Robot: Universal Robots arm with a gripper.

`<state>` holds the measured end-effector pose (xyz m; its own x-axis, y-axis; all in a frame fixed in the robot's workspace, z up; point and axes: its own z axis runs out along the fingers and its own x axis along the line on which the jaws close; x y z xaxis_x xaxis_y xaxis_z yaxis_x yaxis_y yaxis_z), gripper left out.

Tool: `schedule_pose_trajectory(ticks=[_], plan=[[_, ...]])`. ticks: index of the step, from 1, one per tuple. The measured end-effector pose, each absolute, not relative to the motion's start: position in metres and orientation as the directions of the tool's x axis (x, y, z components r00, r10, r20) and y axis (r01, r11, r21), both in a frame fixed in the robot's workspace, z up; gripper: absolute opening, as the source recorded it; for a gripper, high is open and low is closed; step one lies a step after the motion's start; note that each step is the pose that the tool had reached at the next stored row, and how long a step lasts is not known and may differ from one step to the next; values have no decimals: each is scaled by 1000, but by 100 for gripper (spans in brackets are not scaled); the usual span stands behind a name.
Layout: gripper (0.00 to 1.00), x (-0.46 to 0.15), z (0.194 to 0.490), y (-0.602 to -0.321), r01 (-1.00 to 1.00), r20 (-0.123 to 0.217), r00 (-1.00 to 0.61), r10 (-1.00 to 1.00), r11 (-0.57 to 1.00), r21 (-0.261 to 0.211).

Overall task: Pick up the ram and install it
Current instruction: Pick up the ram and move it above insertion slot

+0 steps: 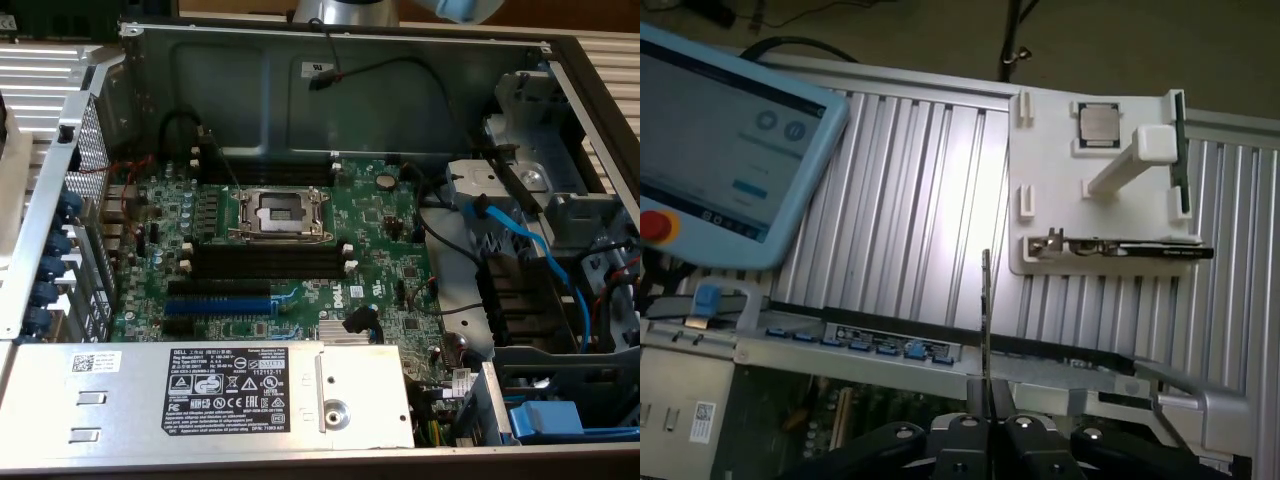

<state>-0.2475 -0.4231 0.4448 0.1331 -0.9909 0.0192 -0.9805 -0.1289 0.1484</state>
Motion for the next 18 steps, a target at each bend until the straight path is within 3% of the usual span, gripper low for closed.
schedule_pose_trajectory(ticks=[8,18], plan=[[12,-231,446,-425,-983,21,133,-991,-129,132],[12,-225,445,-425,-991,44,128,-991,-129,-23]])
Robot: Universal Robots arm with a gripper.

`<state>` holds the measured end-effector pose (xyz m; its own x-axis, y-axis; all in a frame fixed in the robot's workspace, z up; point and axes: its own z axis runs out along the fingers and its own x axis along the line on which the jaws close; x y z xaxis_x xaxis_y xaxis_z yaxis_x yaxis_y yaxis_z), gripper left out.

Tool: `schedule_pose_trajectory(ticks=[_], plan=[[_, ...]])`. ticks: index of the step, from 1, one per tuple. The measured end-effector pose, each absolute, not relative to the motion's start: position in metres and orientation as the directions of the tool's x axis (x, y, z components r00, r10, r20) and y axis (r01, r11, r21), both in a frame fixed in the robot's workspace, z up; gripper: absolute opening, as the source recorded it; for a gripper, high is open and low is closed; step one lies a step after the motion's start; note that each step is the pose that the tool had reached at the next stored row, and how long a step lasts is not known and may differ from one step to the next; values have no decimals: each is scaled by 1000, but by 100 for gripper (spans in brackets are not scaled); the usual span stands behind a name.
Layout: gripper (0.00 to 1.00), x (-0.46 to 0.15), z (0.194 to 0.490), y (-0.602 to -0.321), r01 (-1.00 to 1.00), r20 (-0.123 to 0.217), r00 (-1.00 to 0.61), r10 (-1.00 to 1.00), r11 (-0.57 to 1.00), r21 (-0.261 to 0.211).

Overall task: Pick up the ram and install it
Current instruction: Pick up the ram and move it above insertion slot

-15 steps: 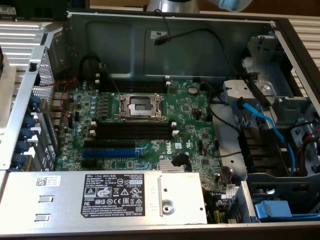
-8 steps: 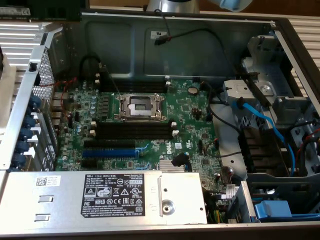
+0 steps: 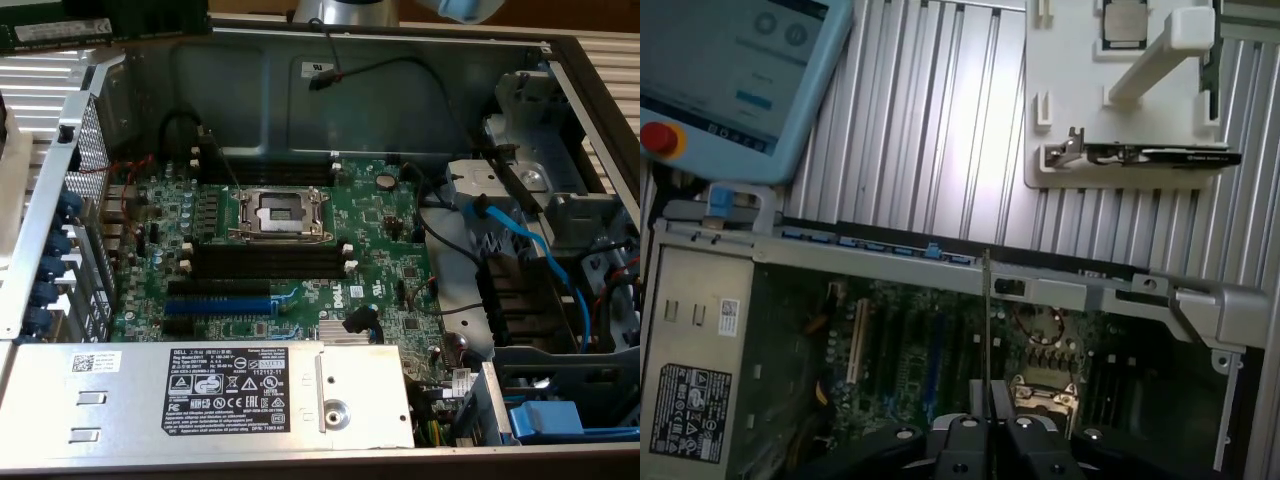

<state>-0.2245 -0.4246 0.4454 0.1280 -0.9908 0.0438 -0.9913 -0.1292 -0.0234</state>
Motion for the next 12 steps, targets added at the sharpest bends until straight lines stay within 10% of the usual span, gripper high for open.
schedule_pose_trajectory(ticks=[12], plan=[[12,-174,438,-425,-990,58,127,-990,-130,-52]])
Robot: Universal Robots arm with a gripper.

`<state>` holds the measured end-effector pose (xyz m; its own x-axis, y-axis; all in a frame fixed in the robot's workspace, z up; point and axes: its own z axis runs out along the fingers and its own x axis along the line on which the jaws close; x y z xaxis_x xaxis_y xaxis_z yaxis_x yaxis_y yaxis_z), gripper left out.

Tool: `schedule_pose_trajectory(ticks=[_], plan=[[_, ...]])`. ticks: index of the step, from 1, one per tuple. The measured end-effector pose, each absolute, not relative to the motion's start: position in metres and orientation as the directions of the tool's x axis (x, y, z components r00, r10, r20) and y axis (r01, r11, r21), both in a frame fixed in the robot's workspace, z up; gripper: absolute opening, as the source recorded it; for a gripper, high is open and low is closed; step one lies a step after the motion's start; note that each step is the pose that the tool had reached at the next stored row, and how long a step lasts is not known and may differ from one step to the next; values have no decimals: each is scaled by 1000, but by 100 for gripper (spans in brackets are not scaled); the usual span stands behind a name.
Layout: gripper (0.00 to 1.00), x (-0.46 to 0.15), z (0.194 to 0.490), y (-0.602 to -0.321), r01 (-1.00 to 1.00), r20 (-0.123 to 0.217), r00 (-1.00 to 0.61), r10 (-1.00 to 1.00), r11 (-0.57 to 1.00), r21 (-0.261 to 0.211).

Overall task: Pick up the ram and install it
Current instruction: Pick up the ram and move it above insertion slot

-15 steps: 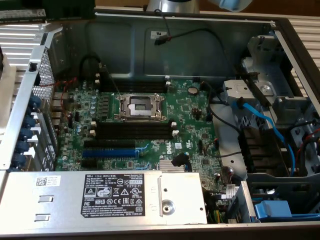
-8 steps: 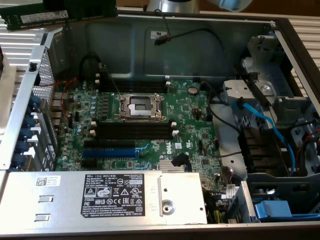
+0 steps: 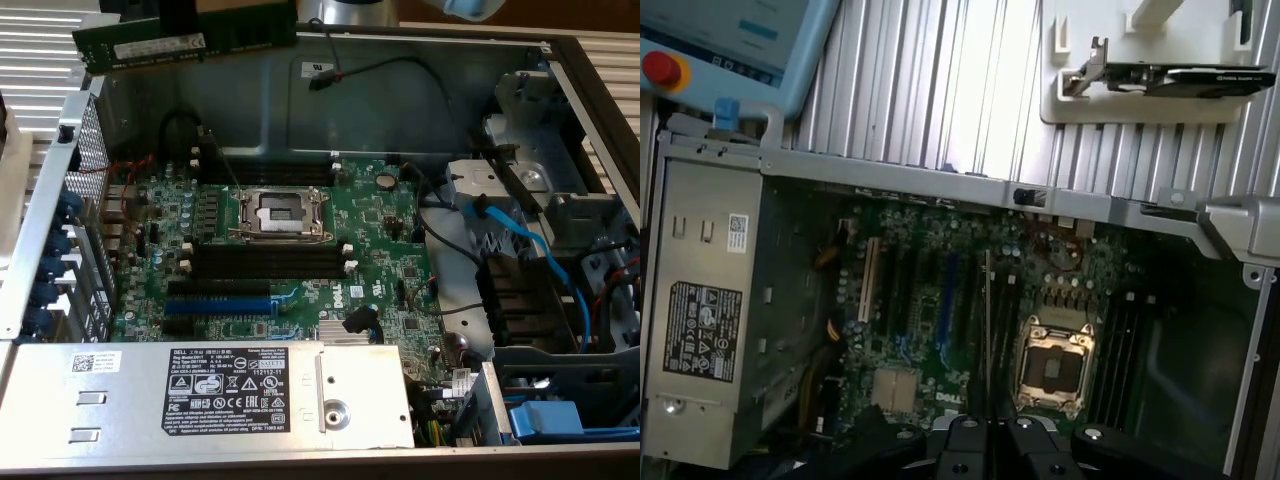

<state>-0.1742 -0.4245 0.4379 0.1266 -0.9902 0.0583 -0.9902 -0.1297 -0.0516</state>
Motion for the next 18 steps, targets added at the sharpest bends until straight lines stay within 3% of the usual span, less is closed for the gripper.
schedule_pose_trajectory(ticks=[13,18], plan=[[12,-135,430,-420,-992,55,118,-992,-120,-48],[12,-131,427,-415,-993,50,117,-992,-118,-22]])
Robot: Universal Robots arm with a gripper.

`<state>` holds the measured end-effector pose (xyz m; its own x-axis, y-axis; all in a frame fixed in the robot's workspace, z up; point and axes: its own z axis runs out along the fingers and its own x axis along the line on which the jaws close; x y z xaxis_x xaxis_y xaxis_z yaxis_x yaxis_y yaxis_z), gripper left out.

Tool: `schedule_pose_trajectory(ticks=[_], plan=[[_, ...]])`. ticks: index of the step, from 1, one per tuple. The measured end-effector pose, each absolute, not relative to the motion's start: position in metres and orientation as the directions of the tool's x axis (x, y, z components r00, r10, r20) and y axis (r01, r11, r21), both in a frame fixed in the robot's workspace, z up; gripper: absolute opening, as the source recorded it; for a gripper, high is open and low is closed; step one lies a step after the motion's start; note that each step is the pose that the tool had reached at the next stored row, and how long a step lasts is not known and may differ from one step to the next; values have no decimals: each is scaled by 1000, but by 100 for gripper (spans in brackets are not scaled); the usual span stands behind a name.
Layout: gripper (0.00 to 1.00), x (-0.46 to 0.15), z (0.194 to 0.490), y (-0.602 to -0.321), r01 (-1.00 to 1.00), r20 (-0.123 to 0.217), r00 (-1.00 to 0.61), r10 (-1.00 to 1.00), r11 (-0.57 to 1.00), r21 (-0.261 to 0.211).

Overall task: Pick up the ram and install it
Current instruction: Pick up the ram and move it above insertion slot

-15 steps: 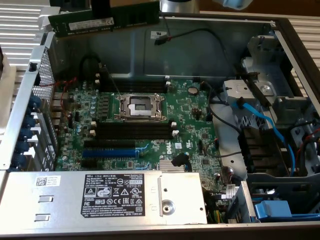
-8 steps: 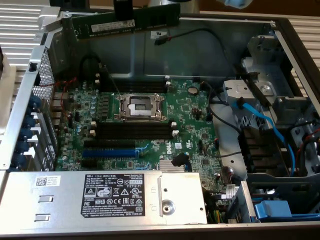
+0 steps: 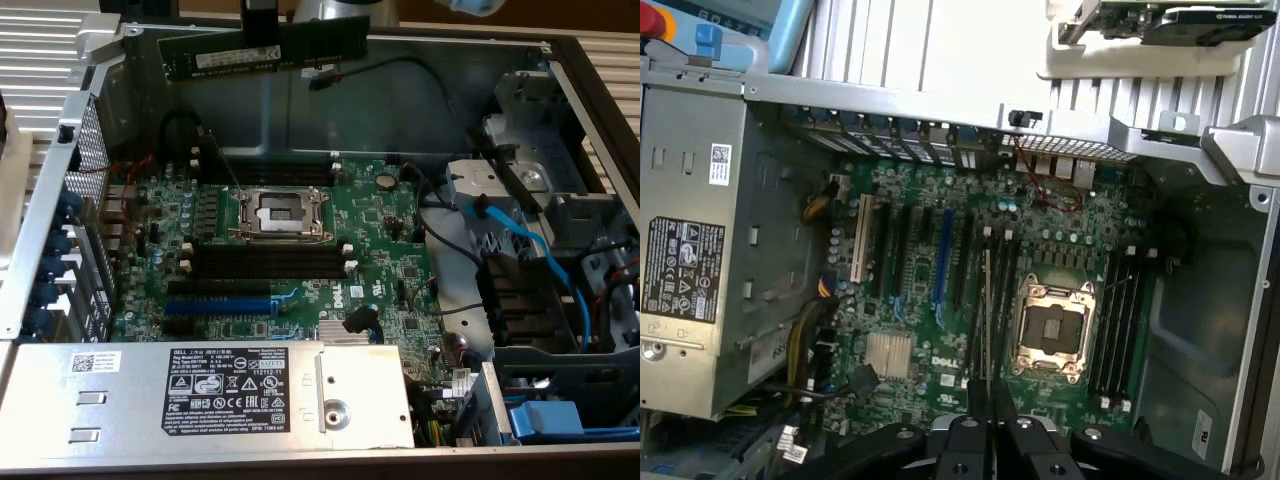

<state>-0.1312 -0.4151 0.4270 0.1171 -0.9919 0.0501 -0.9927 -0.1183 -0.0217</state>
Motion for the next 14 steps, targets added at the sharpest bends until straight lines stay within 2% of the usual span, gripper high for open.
schedule_pose_trajectory(ticks=[14], plan=[[12,-121,418,-405,-998,46,67,-997,-66,10]])
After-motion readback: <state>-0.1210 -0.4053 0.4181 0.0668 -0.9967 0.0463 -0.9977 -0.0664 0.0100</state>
